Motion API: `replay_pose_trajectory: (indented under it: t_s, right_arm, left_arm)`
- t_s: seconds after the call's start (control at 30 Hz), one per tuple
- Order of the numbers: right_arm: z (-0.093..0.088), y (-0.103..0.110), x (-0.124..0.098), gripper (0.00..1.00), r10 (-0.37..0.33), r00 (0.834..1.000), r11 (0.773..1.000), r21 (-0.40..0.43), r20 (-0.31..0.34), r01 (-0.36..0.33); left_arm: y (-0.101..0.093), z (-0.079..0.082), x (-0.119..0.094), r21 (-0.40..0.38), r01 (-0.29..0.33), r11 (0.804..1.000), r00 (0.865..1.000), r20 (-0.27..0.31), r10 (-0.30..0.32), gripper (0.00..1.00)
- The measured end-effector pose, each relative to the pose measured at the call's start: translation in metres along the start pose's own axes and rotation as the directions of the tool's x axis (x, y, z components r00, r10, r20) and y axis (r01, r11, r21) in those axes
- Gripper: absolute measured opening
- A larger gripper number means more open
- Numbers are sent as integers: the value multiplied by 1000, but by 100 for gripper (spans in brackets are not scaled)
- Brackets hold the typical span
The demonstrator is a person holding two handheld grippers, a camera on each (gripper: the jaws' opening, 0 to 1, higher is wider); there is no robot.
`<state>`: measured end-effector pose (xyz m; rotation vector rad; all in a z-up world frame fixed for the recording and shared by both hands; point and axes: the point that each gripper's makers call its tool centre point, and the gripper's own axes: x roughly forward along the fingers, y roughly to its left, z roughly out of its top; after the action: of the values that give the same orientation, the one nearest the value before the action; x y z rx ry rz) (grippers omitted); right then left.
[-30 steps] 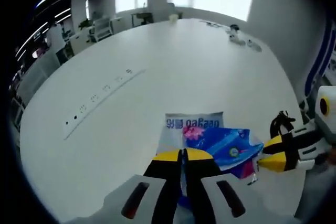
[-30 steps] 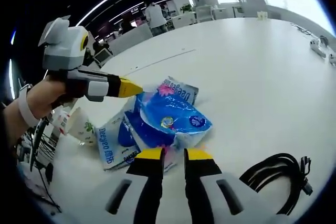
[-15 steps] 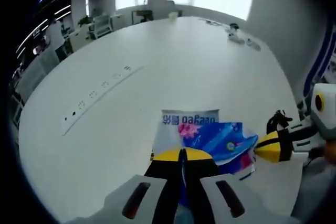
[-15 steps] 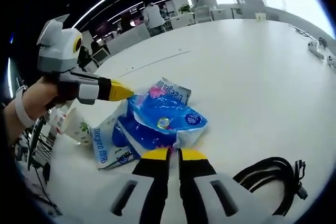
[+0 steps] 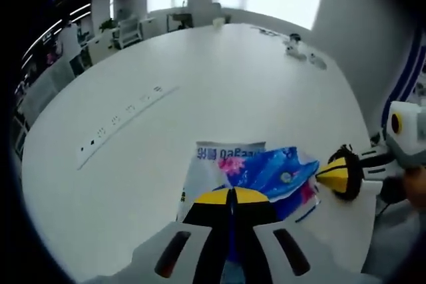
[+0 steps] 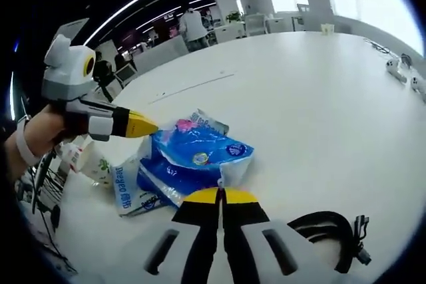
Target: Arrange the tabletop items into an orderly group along one side of the table until the central work area is clear of visible clutter.
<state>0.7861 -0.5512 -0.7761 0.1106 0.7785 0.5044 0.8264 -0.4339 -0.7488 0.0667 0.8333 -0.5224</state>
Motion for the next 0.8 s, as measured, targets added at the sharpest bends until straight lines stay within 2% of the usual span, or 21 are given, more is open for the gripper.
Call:
replay_pose_trajectory:
  t_s: [0.23, 0.47, 0.7, 0.77, 0.8]
  right_arm:
    - [21, -16, -11, 0, -17, 999, 999, -28, 40, 18]
    - [33, -35, -23, 0, -17, 998, 998, -53, 61, 20]
    - [48, -58, -35, 0, -46, 996, 995, -84, 79, 53]
    - [54, -64, -37, 0, -51, 995, 995, -83, 86, 58]
    - [56, -68, -37, 0, -52, 995, 994, -90, 85, 60]
  left_arm:
    - [-12, 9, -5, -39, 23, 999, 999, 43, -21, 0]
    - [-31, 17, -6, -60, 64, 996, 995, 82, -59, 0]
    - [-52, 26, 1, -91, 115, 989, 987, 119, -104, 0]
    - [-59, 31, 2, -116, 145, 982, 981, 148, -128, 0]
    - [-60, 33, 2, -117, 141, 983, 981, 153, -122, 0]
